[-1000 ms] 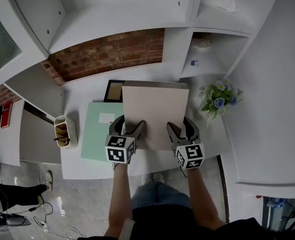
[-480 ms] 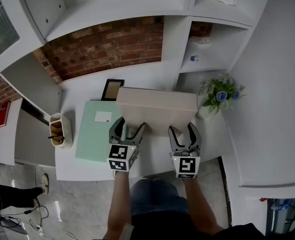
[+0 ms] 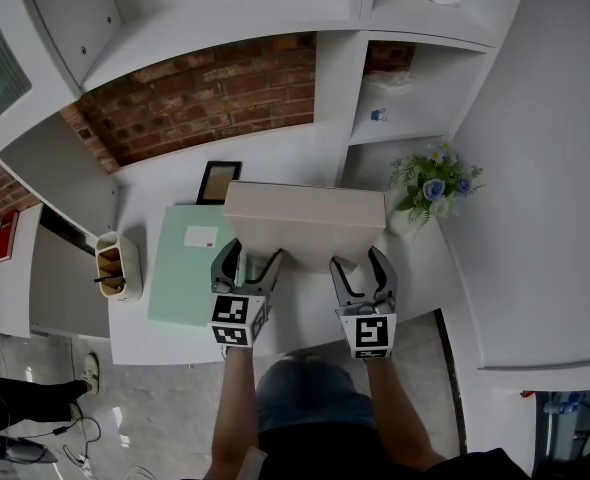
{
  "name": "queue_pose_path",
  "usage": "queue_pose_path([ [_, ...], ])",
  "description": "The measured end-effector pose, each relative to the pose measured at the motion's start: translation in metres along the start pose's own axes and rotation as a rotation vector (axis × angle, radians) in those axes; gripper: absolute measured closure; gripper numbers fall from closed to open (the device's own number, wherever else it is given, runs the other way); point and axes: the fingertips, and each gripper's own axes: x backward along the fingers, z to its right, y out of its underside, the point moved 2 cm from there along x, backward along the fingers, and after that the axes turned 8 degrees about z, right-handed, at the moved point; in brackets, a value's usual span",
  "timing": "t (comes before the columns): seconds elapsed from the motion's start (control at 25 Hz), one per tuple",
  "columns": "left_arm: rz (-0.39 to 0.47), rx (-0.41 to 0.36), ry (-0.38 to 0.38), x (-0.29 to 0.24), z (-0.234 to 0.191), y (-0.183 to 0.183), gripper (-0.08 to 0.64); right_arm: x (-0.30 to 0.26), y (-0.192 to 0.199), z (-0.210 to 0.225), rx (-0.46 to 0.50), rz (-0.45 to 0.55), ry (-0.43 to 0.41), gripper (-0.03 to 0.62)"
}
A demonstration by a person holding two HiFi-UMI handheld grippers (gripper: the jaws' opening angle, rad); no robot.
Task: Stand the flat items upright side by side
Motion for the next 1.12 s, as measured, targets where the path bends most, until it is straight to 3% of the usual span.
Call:
queue_pose_path([
  [0.2, -0.014, 0.036, -0.001, 0.002, -0.007, -0.003, 0.252, -0.003, -0.006, 0.007, -0.043, -0.043, -0.041, 0.309],
  [0.36, -0.035, 0.048, 0.012, 0.007, -0.010, -0.007, 0.252, -0.007, -0.004, 0.017, -0.122, -0.086, -0.073, 0.254],
  [0.48, -0.042, 0.053, 0.030, 0.009, -0.008, -0.008, 0.252, -0.013, -0.004, 0.020, -0.213, -0.090, -0.152, 0.204],
  [0.64, -0.048, 0.057, 0.039, 0.008, -0.007, -0.008, 0.252, -0.024, -0.003, 0.019, -0.310, -0.083, -0.320, 0.179],
  [0.96, -0.045, 0.046, 0.026, 0.011, -0.007, -0.008, 0.252, -0.038, 0.001, 0.014, -0.255, -0.102, -0.573, 0.175],
  [1.12, -0.068, 0.055, 0.010, 0.018, -0.007, 0.000, 0.252, -0.043, 0.004, 0.012, -0.208, -0.105, -0.652, 0.175],
])
